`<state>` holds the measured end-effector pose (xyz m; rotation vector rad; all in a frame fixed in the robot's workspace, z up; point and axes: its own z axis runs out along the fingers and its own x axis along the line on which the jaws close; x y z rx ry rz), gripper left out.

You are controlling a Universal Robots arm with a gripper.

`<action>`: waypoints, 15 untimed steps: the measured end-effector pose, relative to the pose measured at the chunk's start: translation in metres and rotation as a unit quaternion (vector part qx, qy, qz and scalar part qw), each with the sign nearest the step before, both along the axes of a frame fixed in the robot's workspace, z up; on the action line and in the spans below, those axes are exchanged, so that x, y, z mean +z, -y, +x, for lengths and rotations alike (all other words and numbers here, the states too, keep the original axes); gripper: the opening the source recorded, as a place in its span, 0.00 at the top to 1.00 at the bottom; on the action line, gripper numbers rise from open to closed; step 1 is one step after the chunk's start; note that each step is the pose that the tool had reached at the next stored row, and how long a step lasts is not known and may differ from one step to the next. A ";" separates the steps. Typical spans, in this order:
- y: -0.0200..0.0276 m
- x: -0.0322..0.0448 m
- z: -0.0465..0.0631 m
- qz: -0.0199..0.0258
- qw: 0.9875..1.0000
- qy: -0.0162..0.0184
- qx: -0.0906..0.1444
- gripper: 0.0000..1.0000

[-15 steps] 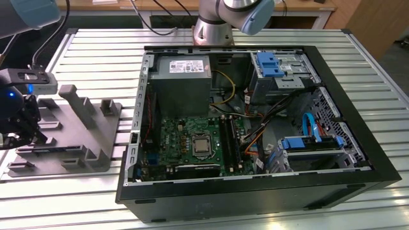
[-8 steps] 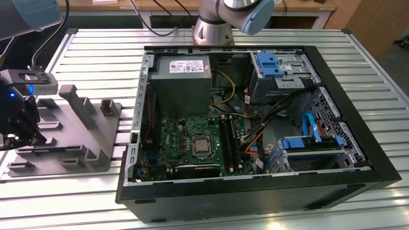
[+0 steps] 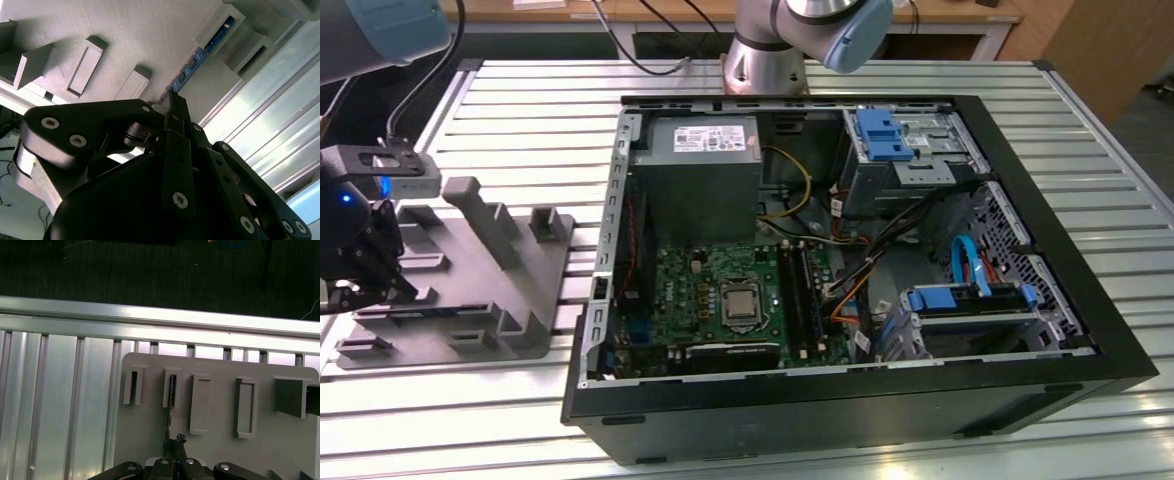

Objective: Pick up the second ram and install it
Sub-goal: 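Pick up the second ram and move it above second insertion slot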

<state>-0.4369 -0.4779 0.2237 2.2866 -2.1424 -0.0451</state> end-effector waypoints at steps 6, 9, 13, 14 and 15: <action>0.0000 -0.0001 0.000 0.000 1.000 0.000 0.000 0.90; 0.0000 -0.0001 0.000 0.000 1.000 0.000 0.000 0.84; 0.0000 -0.0001 0.000 0.000 1.000 0.000 0.000 0.65; 0.0000 -0.0002 0.000 0.000 1.000 0.000 0.000 0.65; 0.0000 -0.0002 0.000 0.000 1.000 0.000 0.000 0.58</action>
